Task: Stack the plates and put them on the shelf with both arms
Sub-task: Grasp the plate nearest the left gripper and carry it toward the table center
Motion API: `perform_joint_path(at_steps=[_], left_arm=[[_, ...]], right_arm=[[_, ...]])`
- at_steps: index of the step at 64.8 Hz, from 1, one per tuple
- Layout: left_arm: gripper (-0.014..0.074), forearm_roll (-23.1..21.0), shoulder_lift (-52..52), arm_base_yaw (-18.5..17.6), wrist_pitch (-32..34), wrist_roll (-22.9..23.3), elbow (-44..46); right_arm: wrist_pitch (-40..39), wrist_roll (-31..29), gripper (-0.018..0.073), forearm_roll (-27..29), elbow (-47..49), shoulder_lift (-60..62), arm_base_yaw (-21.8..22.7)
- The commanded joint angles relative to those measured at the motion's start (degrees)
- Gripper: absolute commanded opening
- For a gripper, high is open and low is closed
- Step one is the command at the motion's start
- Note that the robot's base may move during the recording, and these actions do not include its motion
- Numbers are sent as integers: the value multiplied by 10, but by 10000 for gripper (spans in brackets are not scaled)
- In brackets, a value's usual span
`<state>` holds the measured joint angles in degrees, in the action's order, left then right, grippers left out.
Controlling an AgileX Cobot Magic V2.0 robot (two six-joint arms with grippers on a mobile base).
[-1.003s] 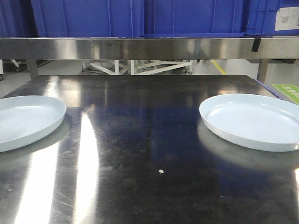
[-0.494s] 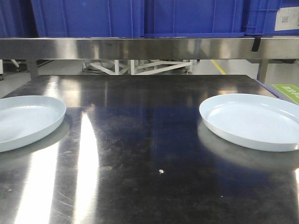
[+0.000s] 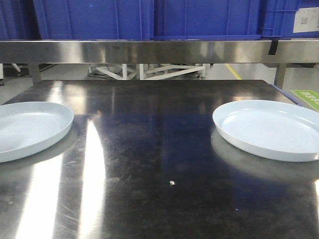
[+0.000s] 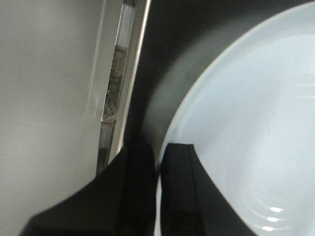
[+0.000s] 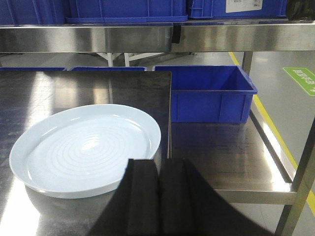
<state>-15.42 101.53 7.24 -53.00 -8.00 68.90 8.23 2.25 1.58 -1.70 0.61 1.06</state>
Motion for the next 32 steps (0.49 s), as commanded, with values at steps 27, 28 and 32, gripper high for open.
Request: perform_joint_path(at_steps=[27,28,32], left_arm=[[83,-126,-23,-133,-36,1,140],[83,-127,-22,-139,-31,1,140],[83,-126,-19,-169,-12,1,138]], right_arm=[[-50,-2,49,-5,0,11,3],[-50,-2,49,-5,0,11,3],[-50,-2,49,-5,0,11,3]])
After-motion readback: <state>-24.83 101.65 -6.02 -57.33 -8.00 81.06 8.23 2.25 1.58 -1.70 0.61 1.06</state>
